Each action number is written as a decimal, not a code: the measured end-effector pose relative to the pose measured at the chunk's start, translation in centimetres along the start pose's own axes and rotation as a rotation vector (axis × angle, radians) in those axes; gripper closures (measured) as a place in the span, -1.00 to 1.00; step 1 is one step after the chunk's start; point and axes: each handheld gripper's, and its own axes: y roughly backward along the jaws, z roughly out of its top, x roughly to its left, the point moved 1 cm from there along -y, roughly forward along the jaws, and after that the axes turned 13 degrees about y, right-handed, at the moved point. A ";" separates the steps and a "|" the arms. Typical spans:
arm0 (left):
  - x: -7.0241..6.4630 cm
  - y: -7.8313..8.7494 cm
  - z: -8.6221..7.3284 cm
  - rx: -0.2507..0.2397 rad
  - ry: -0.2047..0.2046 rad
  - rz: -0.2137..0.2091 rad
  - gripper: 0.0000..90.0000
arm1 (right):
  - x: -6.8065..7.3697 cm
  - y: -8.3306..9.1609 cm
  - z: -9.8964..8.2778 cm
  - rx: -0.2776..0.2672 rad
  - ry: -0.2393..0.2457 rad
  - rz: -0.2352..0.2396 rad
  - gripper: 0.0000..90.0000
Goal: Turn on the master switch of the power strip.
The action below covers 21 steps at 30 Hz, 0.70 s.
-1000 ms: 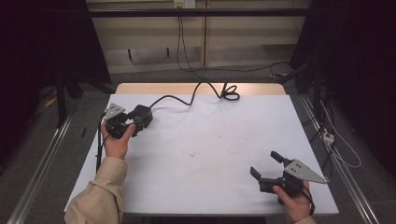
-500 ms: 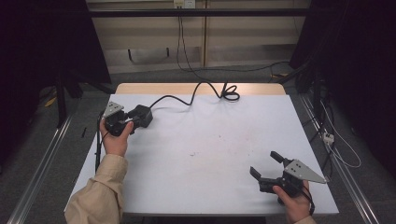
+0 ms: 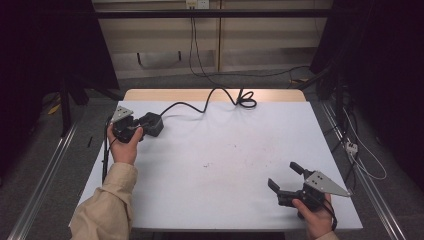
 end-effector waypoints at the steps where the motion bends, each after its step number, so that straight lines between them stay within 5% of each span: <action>1: 0.1 0.0 0.0 -0.001 0.007 0.002 0.56 | 0.0 0.0 0.0 -0.002 0.000 -0.001 -0.96; 21: 0.7 -0.4 0.2 0.016 0.005 0.015 0.77 | 0.0 0.0 0.0 -0.003 0.003 0.005 -0.95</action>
